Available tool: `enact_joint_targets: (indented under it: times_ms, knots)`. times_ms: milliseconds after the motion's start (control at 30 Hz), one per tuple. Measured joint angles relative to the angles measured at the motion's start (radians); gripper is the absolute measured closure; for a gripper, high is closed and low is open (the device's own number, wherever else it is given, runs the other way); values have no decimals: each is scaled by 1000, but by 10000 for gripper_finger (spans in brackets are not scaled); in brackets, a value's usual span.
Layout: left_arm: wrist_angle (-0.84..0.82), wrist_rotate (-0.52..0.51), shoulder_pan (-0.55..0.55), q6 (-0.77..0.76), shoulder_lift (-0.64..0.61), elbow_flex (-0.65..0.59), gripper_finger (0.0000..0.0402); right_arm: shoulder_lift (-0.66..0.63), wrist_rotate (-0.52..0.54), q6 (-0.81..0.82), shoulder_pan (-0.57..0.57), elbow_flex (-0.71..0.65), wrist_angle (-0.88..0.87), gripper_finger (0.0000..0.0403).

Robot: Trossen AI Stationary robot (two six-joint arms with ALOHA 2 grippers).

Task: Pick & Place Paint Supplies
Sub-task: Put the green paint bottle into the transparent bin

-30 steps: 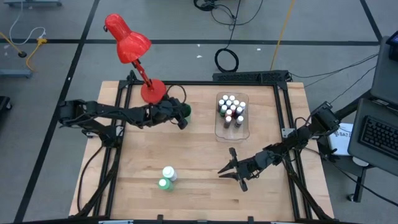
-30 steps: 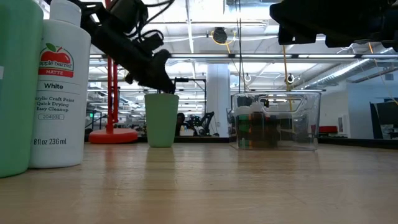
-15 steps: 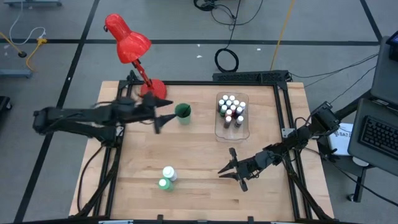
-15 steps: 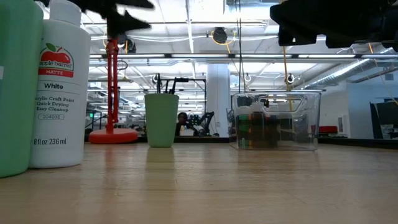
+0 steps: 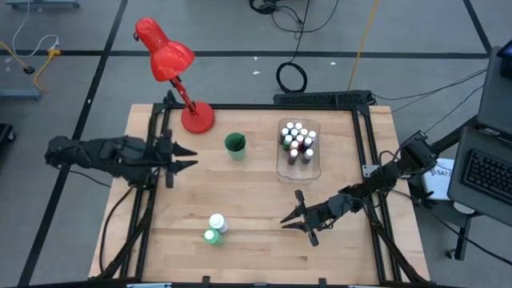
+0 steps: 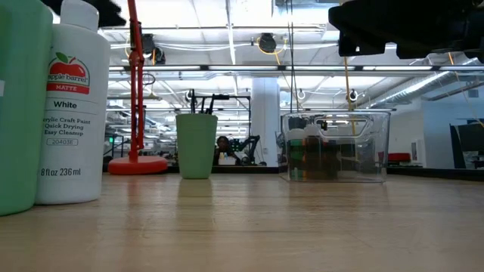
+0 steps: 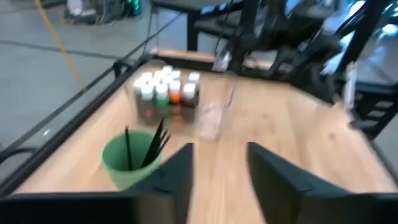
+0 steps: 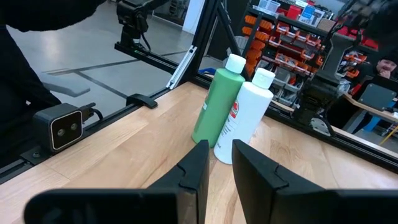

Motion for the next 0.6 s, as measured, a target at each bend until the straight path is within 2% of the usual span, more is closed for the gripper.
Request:
enact_joint_targets:
  times_ms: [133, 200, 400, 600]
  knots:
    - [105, -25, -41, 23, -15, -89, 351, 0, 0, 0, 0, 0, 0, 339]
    - [187, -26, -55, 49, -16, -129, 387, 0, 0, 0, 0, 0, 0, 339]
    - [415, -27, -88, 54, -13, -263, 382, 0, 0, 0, 0, 0, -1, 339]
    - [598, -27, -139, 53, -13, -395, 398, 0, 0, 18, 0, 0, -5, 339]
